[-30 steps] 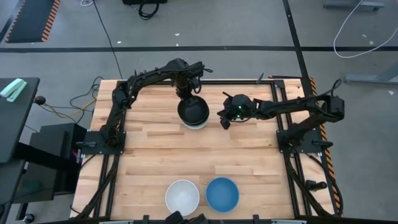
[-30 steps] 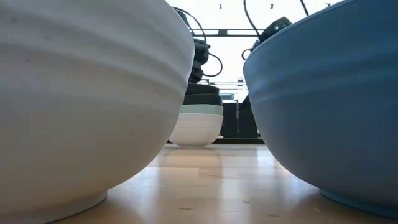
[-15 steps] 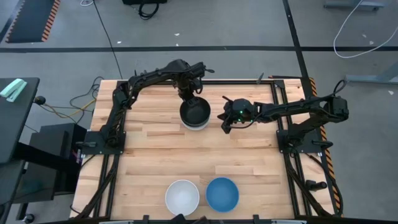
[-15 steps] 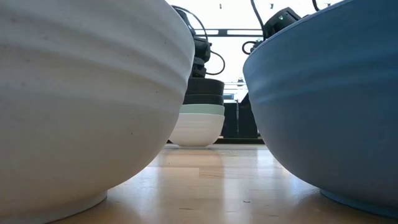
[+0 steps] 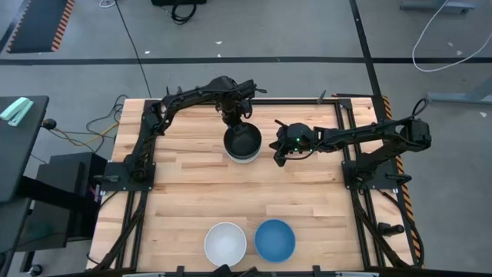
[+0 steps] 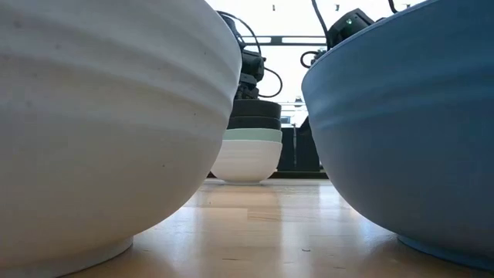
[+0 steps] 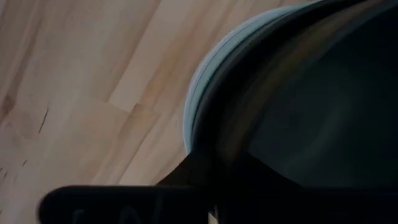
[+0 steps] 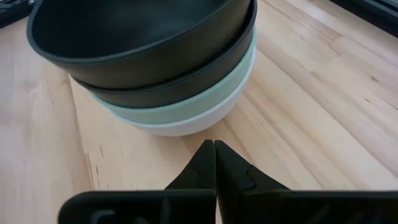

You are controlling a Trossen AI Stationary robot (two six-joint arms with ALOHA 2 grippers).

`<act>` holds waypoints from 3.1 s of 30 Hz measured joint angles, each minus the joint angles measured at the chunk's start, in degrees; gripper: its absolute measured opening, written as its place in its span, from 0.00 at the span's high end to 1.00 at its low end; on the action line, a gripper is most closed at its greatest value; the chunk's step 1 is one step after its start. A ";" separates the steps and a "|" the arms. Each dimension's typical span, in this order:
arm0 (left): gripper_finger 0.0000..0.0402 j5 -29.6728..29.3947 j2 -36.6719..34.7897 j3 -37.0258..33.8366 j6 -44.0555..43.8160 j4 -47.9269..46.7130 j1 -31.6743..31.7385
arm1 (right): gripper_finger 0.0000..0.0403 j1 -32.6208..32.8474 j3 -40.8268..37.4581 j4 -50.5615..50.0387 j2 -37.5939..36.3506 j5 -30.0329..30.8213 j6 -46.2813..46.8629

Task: Nest bowls inside each other
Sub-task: Stack the black bowl on top of the black bowl

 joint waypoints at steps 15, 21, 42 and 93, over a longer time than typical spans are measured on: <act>0.69 2.25 -0.26 0.17 -0.18 -0.27 -0.02 | 1.00 -0.02 0.00 -0.06 0.00 0.02 -0.01; 0.66 2.25 -0.35 2.66 -0.32 -1.52 -0.02 | 0.99 -0.02 0.00 -0.04 0.00 0.02 0.00; 0.72 2.39 -0.39 7.30 -0.31 -2.82 0.65 | 0.99 -0.02 0.00 -0.66 0.00 0.02 -0.33; 0.98 1.50 -0.76 8.63 -0.16 -2.62 -0.02 | 0.99 -0.02 0.00 -2.14 0.00 0.00 -1.46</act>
